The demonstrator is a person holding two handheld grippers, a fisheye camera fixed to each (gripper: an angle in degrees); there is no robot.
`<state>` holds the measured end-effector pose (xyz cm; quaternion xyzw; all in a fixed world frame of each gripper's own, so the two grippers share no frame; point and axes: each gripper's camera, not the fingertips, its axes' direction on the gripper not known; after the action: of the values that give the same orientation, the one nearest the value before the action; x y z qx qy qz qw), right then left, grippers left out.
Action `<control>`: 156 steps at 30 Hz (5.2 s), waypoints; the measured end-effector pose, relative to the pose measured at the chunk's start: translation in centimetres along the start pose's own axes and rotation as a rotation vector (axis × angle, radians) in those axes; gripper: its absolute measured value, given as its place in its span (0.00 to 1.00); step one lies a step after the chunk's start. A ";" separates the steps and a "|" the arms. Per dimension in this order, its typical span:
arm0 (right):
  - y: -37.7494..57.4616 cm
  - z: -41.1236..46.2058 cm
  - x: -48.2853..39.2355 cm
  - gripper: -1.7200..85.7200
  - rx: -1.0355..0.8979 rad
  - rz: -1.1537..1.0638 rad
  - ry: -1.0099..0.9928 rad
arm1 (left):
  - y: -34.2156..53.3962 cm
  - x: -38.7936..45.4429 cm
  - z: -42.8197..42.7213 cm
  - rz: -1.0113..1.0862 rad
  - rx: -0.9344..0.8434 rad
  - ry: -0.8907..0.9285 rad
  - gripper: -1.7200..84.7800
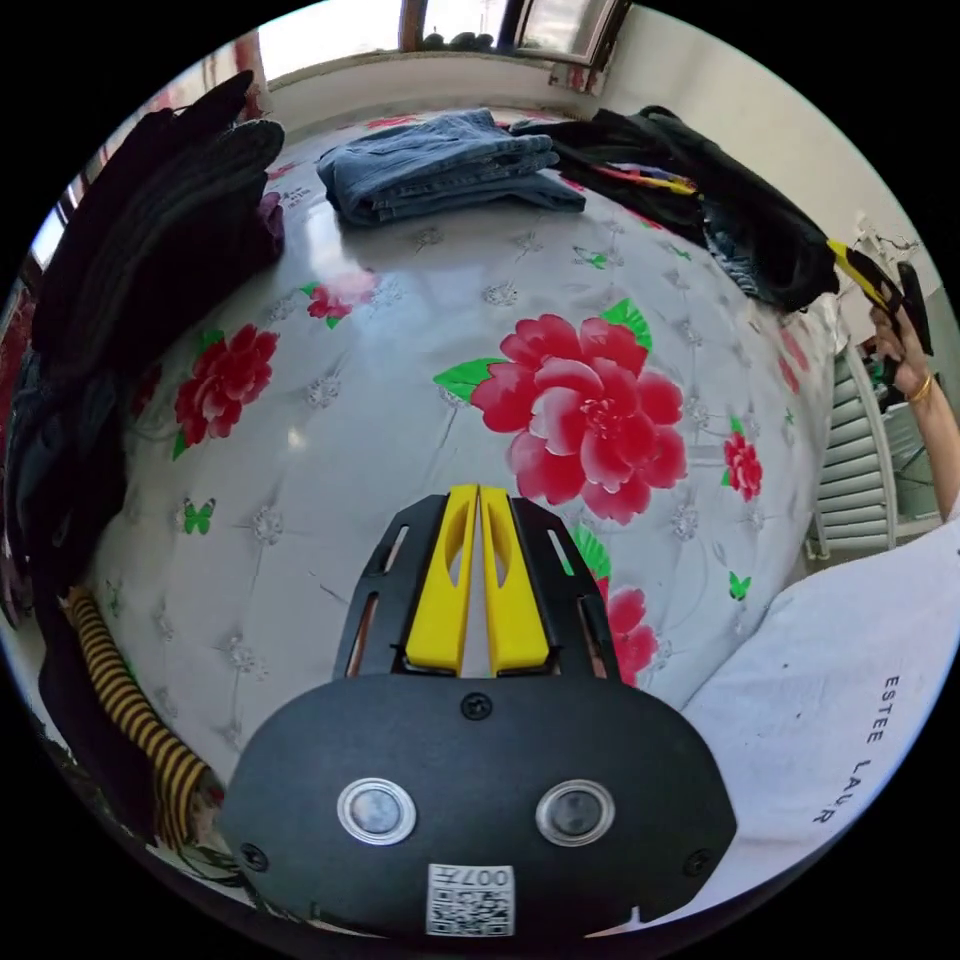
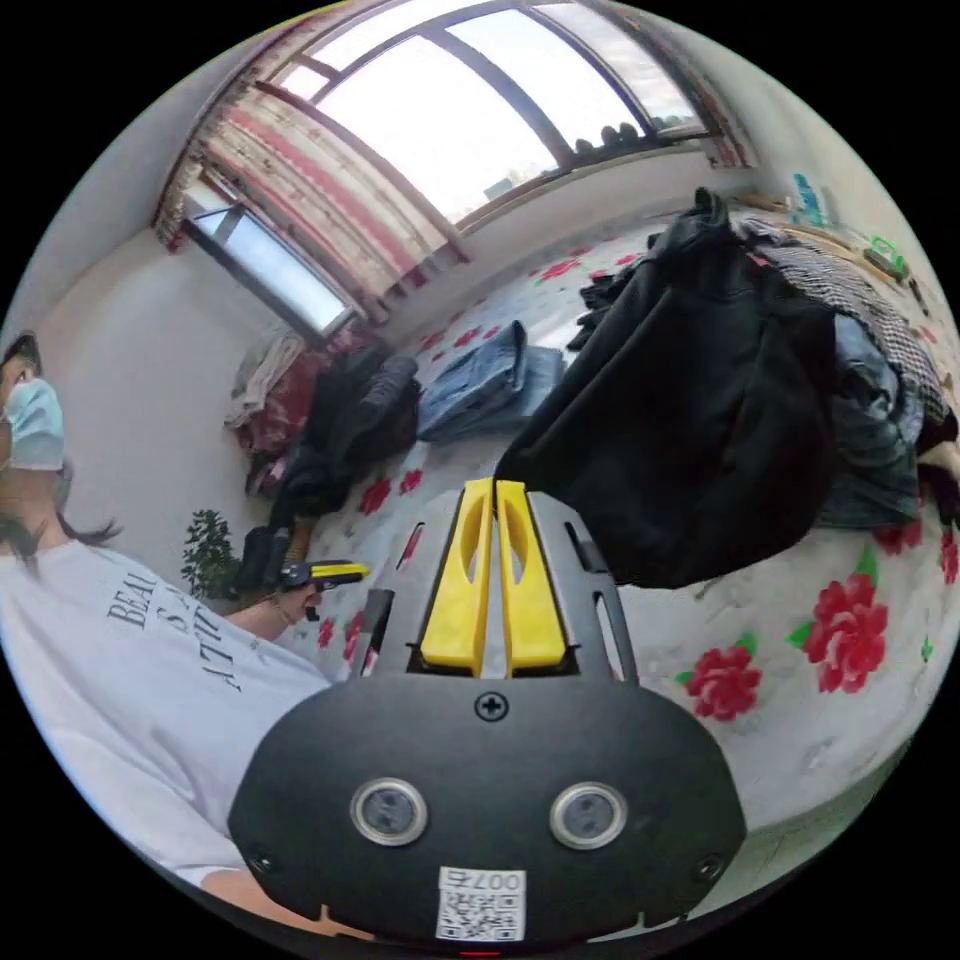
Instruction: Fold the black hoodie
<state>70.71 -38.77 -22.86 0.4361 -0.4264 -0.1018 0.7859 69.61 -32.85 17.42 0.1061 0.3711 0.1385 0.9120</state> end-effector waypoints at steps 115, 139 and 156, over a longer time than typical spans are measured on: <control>9.8 45.9 -54.4 0.14 -0.745 -0.685 -0.307 | 60.8 -24.0 -25.9 -1.183 0.383 0.178 0.17; 12.4 -17.4 -57.7 0.03 0.543 -0.816 -0.172 | 50.8 -2.8 -59.6 -0.223 1.177 -0.341 0.01; 13.6 -31.9 -53.2 0.04 0.861 -0.750 0.117 | 40.0 15.4 -62.5 0.047 1.463 -0.748 0.01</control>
<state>59.27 16.72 -51.49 0.8432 -0.2016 -0.1664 0.4697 29.05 15.51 -24.58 0.7208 0.0369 -0.1638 0.6725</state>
